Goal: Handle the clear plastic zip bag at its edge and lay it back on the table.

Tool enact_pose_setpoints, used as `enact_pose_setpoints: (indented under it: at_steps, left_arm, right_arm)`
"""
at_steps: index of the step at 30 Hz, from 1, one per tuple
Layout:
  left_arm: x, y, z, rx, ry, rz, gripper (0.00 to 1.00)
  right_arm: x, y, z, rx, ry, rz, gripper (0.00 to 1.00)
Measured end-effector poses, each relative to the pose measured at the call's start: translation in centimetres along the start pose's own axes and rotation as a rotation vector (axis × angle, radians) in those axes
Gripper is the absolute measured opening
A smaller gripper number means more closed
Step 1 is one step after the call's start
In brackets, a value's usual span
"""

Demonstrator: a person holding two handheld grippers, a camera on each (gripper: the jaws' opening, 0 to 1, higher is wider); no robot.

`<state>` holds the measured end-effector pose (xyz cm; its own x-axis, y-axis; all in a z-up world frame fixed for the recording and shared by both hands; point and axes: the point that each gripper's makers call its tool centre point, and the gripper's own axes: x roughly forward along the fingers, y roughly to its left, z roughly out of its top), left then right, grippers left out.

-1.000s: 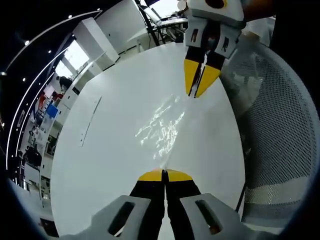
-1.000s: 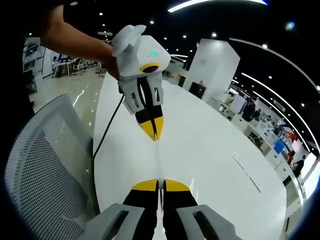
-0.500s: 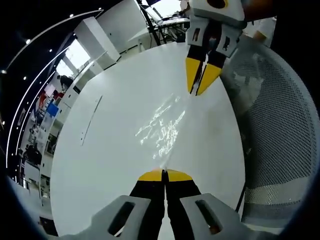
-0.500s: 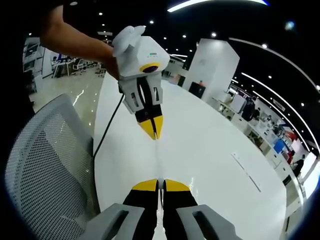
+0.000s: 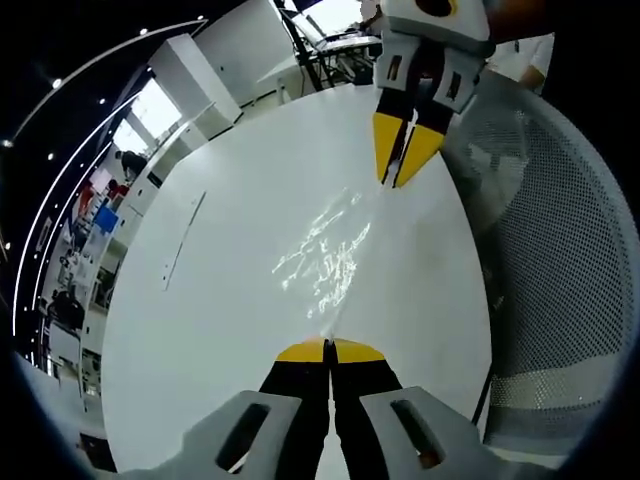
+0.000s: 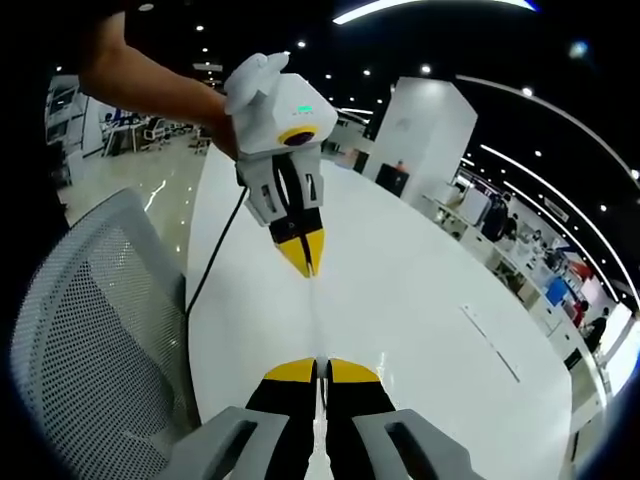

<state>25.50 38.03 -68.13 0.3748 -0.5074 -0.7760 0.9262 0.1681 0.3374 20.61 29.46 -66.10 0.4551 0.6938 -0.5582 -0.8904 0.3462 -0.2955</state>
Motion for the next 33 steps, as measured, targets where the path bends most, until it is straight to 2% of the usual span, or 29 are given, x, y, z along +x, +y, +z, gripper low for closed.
enact_pose_setpoints:
  at_steps: [33]
  left_arm:
    - [-0.16,0.25,-0.08,-0.001,-0.001,0.0,0.0]
  right_arm:
    - [-0.28,0.15,-0.07,0.001,-0.003,0.002,0.0]
